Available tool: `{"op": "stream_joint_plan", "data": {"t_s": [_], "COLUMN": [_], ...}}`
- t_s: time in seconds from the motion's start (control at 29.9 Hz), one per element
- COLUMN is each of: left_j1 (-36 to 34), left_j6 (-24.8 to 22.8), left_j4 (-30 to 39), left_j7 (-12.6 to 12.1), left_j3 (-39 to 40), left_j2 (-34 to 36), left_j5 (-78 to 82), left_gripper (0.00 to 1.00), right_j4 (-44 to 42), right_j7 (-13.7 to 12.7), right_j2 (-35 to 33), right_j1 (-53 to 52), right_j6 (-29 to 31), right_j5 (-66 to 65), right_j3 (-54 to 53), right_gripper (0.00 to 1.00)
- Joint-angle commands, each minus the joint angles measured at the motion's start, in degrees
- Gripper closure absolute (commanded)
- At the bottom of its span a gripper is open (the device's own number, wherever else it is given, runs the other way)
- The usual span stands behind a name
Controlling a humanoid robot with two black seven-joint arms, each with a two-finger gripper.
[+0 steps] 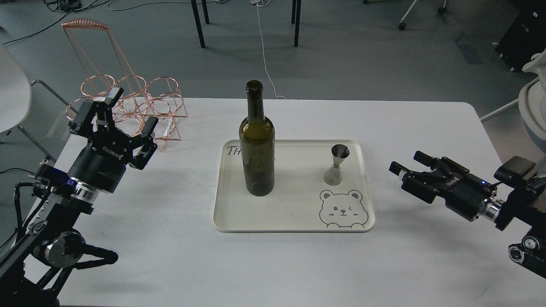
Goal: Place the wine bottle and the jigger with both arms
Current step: 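Reach the right gripper toward the metal jigger on the tray, then grasp the jigger with the right gripper and lift it off the tray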
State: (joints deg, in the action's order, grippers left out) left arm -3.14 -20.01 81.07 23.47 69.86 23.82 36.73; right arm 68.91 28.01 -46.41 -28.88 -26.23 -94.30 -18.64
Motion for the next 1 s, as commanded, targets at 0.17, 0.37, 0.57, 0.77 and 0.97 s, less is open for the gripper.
{"op": "stream_joint_plan", "data": {"t_s": [0.17,0.37,0.57,0.77,0.97], "left_j1": [-0.03,-0.03,0.06,0.06,0.06], "left_j6": [-0.03,-0.03,-0.03,-0.03,0.06], "left_j4": [1.64,1.73,2.25,2.34,2.34], "left_j7": [0.53,0.79,0.79,0.79,0.79], "left_j3": [-0.07,0.01,0.01,0.01,0.01], "left_j2": [0.0,0.08,0.08,0.08,0.17], "left_j5": [0.09,0.09,0.09,0.09,0.09], "left_gripper": [0.02,0.02,0.02,0.02,0.02], "right_j4": [-16.87,-21.71,-28.82,-29.98,-29.19], "right_j7": [-0.01,-0.01,-0.01,-0.01,-0.01], "right_j2": [15.02,21.88,28.3,30.59,30.77], "right_j1": [-3.11,-5.57,-9.18,-9.44,-9.53], "right_j6": [-1.77,-1.77,-1.77,-1.77,-1.77], "right_j5": [-13.46,-13.9,-13.81,-13.72,-13.55], "right_j3": [0.54,0.8,3.87,4.49,4.49], "right_gripper": [0.01,0.01,0.08,0.62,0.77]}}
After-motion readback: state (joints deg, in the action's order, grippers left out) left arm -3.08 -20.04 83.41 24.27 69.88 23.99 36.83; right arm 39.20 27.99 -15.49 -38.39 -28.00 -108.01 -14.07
